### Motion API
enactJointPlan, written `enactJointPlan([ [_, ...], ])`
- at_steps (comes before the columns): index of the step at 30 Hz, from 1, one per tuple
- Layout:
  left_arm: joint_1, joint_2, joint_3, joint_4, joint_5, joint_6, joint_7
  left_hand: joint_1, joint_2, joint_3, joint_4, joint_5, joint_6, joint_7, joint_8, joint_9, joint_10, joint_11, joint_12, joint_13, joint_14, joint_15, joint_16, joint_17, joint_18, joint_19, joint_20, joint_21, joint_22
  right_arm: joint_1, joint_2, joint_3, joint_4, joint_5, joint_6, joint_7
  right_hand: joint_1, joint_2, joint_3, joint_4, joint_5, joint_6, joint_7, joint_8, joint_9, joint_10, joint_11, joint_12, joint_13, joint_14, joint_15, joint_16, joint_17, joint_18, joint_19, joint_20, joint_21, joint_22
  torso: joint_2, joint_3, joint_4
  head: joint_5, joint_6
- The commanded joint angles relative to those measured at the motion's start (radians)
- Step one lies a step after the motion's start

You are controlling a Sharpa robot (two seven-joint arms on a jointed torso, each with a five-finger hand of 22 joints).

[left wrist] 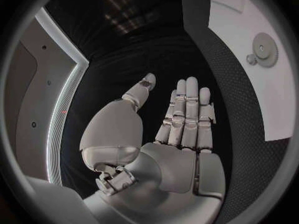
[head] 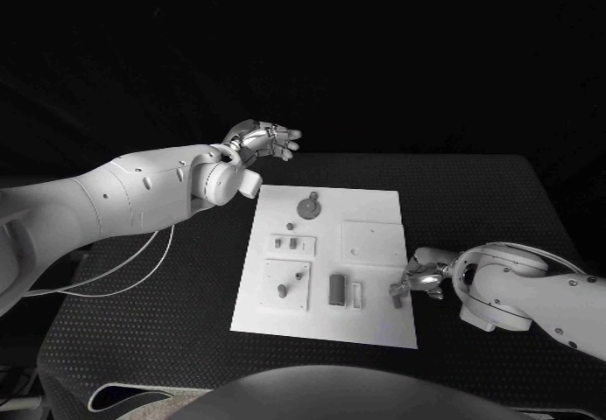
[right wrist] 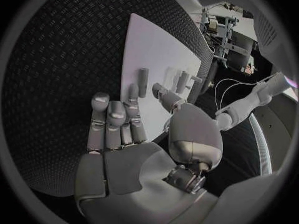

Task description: Assemble the parts on the task board

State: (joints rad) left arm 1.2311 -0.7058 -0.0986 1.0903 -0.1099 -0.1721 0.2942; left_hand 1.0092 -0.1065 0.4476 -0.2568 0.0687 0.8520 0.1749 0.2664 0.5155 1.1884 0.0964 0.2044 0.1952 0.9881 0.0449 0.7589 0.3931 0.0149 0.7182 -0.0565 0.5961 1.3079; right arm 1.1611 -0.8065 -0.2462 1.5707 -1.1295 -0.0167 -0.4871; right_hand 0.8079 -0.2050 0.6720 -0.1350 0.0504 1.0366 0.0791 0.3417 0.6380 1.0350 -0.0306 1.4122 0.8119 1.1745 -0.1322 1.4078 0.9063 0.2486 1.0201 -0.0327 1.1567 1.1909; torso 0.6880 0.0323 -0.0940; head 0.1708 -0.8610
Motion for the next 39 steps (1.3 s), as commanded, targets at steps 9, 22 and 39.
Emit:
enactJointPlan([
  [9, 0.001, 0.000, 0.001, 0.003, 0.004, 0.013, 0.011, -0.006, 0.004, 0.001, 0.005, -0.003, -0.001, 0.000, 0.005, -0.002, -0.008, 0.003, 0.004, -0.001, 0.005, 0.000, -0.007, 0.002, 0.009, 0.006, 0.002, -0.004, 0.018, -0.035, 0.036, -0.001, -0.002, -0.130, 0.028, -0.028, -0.017, -0.014, 0.004, 0.004, -0.001, 0.009, -0.002, -0.009, -0.003, 0.013, -0.002, -0.007, 0.006, 0.009, -0.001, -0.005, 0.005, 0.013, 0.000, -0.008, 0.005, -0.002, 0.000, 0.0002, 0.0018, -0.002, -0.003],
  [22, 0.001, -0.001, 0.001, 0.004, 0.004, 0.016, 0.008, -0.007, 0.005, 0.001, 0.005, -0.003, -0.002, 0.001, 0.005, -0.002, -0.008, 0.003, 0.005, -0.001, 0.005, 0.000, -0.008, 0.003, 0.009, 0.006, 0.002, -0.005, 0.019, -0.061, 0.065, -0.001, -0.001, -0.290, 0.029, -0.036, 0.003, -0.014, 0.020, -0.018, -0.001, 0.010, -0.001, -0.021, -0.009, 0.013, 0.000, -0.017, 0.013, 0.009, 0.001, -0.011, 0.011, 0.013, -0.006, -0.011, 0.007, -0.003, 0.000, -0.0003, 0.0000, -0.003, -0.002],
  [39, 0.001, -0.004, 0.000, 0.003, 0.004, 0.014, 0.005, -0.007, 0.005, 0.001, 0.006, -0.003, -0.002, 0.001, 0.005, -0.002, -0.009, 0.003, 0.006, -0.001, 0.005, 0.000, -0.008, 0.004, 0.009, 0.006, 0.002, -0.005, 0.019, -0.067, 0.040, 0.000, 0.023, -0.065, -0.027, -0.018, -0.028, -0.038, 0.060, 0.025, -0.001, 0.024, -0.002, -0.031, -0.015, 0.024, -0.002, -0.028, 0.025, 0.016, -0.001, -0.020, 0.019, 0.013, 0.001, -0.010, 0.010, -0.012, -0.001, -0.0007, 0.0006, 0.001, -0.001],
])
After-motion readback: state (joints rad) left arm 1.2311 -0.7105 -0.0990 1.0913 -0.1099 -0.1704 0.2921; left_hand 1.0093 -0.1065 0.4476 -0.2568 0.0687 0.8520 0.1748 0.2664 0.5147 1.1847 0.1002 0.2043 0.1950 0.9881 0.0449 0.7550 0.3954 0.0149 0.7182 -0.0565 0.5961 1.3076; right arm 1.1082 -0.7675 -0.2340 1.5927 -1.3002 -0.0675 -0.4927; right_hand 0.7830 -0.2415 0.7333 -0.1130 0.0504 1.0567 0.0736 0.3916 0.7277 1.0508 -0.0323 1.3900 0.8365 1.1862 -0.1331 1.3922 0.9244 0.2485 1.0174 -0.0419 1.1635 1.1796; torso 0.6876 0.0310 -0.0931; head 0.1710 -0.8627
